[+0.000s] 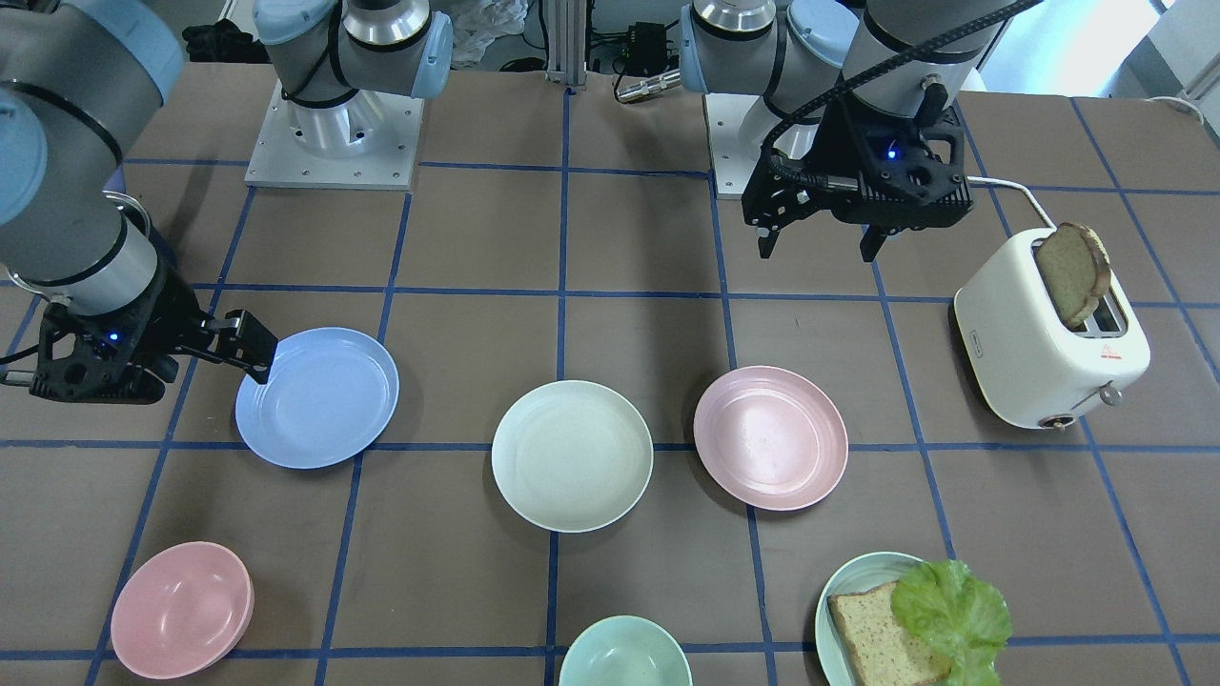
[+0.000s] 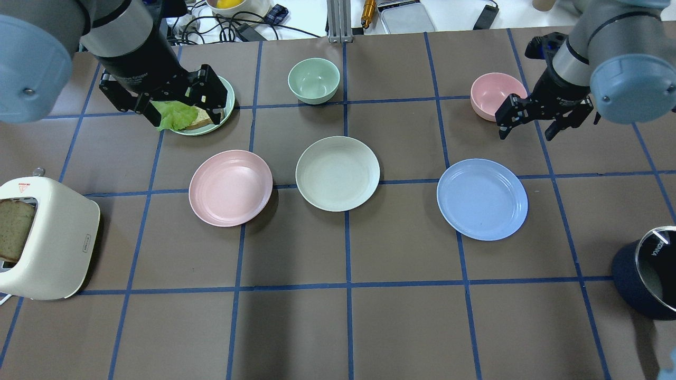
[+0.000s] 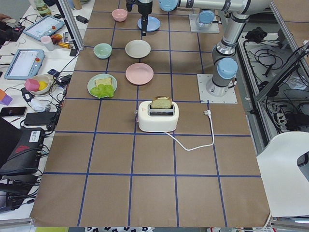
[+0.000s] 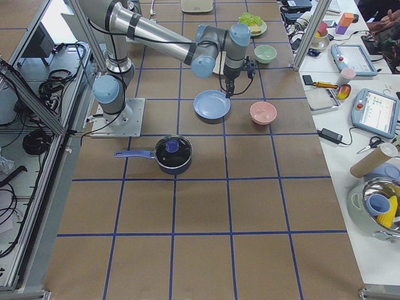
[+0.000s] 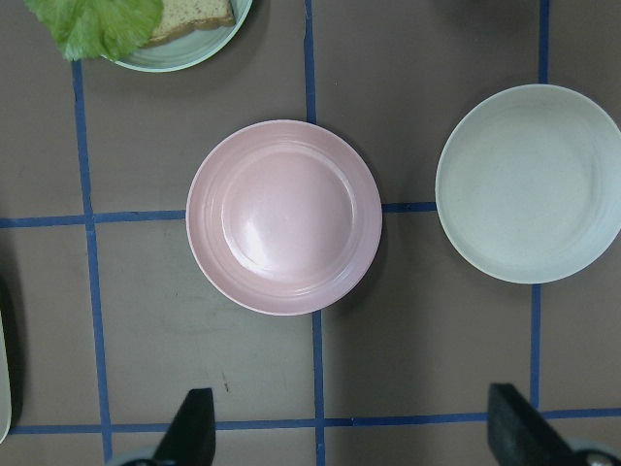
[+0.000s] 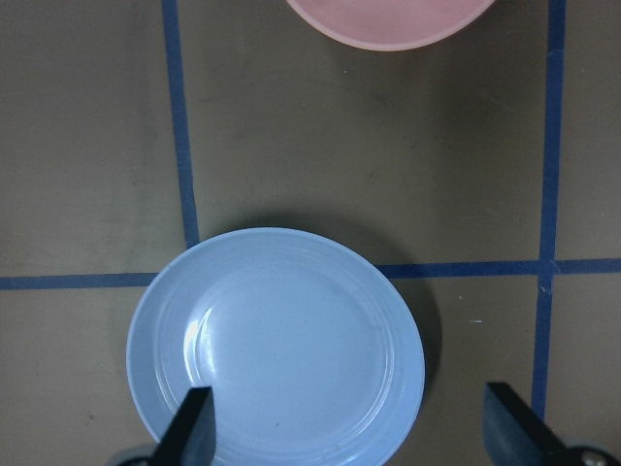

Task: Stack three plates with pink and blue
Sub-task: 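Lower the right gripper onto the rim of the light blue plate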

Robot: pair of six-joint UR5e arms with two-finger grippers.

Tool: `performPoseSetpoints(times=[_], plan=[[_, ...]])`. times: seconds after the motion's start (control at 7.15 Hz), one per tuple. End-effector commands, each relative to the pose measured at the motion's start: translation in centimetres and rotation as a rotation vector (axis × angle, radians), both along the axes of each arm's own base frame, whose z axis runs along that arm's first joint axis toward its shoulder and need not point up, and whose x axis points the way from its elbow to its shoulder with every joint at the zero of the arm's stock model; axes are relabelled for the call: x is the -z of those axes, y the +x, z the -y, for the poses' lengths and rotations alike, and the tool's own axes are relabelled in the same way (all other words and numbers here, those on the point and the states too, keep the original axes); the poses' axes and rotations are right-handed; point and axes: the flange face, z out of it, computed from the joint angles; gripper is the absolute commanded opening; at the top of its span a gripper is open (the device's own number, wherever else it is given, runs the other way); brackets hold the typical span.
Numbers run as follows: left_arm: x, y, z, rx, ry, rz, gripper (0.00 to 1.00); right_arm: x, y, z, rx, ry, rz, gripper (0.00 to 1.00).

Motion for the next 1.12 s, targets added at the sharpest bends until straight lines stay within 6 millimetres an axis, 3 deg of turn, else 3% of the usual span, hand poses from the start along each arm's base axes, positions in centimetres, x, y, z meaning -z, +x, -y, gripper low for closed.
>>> performPoseSetpoints(times=[0.0,0.28,0.98], plan=[[0.0,0.0,0.0,-0.001,-0.001,0.0,1.0,6.5,-4.0,-1.0,0.003,0.054,0.105,0.85],[0.0,0.0,0.0,-0.001,-0.001,0.0,1.0,9.2,-6.5,-2.5,0.02,0.056,0.117,0.81],[0.0,0.0,0.0,-0.001,0.001,0.0,1.0,12.5,-6.5,-2.9,0.016,0.094,0.165,0.79]])
